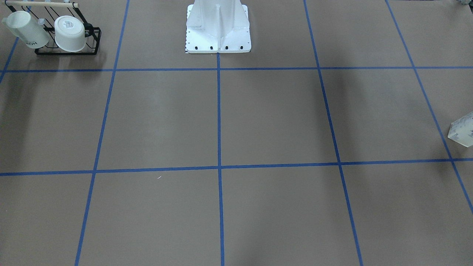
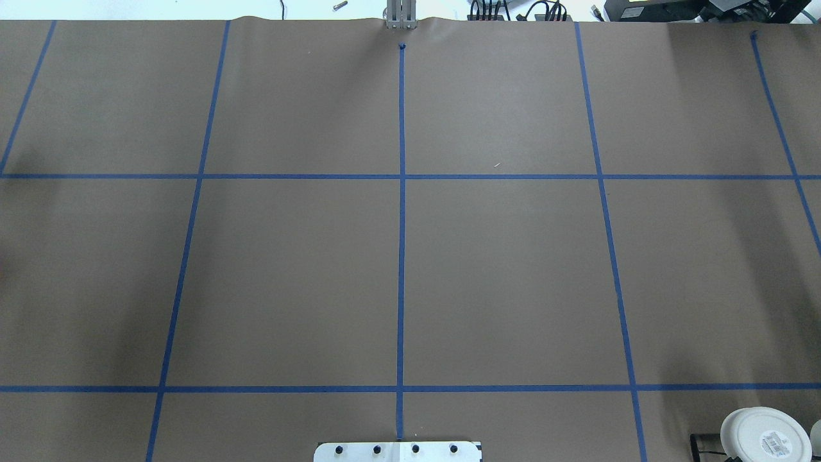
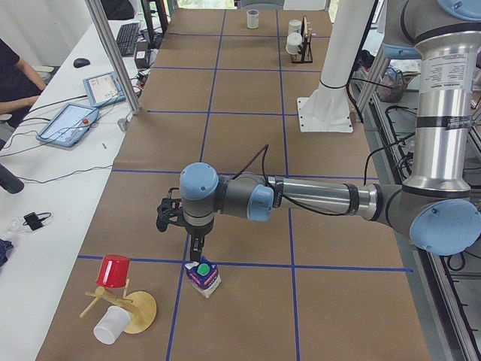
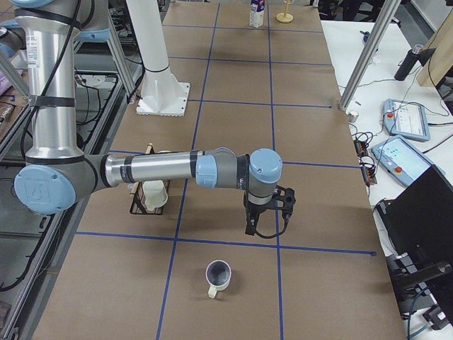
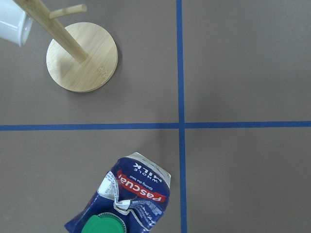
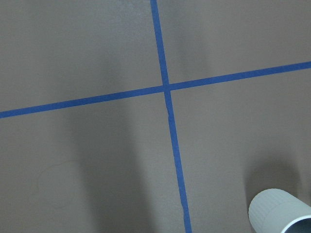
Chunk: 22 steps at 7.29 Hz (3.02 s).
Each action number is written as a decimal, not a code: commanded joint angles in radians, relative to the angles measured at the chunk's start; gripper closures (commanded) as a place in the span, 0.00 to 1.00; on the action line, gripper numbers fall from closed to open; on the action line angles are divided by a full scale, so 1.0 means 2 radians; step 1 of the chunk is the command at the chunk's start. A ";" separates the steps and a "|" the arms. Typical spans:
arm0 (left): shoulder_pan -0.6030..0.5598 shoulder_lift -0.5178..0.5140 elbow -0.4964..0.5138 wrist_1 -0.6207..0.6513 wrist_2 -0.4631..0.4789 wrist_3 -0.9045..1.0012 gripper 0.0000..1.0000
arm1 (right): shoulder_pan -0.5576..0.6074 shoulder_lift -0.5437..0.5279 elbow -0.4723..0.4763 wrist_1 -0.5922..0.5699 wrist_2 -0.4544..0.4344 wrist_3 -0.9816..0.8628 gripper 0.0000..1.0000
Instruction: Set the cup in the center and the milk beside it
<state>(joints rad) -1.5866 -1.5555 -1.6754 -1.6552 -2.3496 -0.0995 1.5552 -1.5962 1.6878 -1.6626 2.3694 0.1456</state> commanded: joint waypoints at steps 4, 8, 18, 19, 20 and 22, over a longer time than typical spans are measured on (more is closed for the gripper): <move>-0.002 0.005 -0.057 0.028 0.035 0.002 0.02 | 0.037 -0.046 -0.069 0.086 -0.036 -0.222 0.00; -0.002 0.005 -0.056 0.025 0.011 0.001 0.02 | 0.047 -0.030 -0.154 0.102 -0.041 -0.321 0.00; -0.002 0.005 -0.056 0.024 0.011 0.001 0.02 | 0.035 -0.021 -0.225 0.120 -0.013 -0.334 0.83; -0.001 0.005 -0.054 0.024 0.011 0.001 0.02 | 0.035 -0.022 -0.226 0.120 -0.013 -0.351 1.00; -0.001 0.005 -0.054 0.024 0.011 0.001 0.02 | 0.035 -0.020 -0.225 0.120 -0.013 -0.363 1.00; -0.002 0.005 -0.057 0.024 0.011 0.001 0.02 | 0.035 -0.016 -0.214 0.121 -0.010 -0.360 1.00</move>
<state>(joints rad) -1.5901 -1.5447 -1.7871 -1.6076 -2.3286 -0.0976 1.6245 -1.6337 1.2478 -1.4208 2.3453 -0.5749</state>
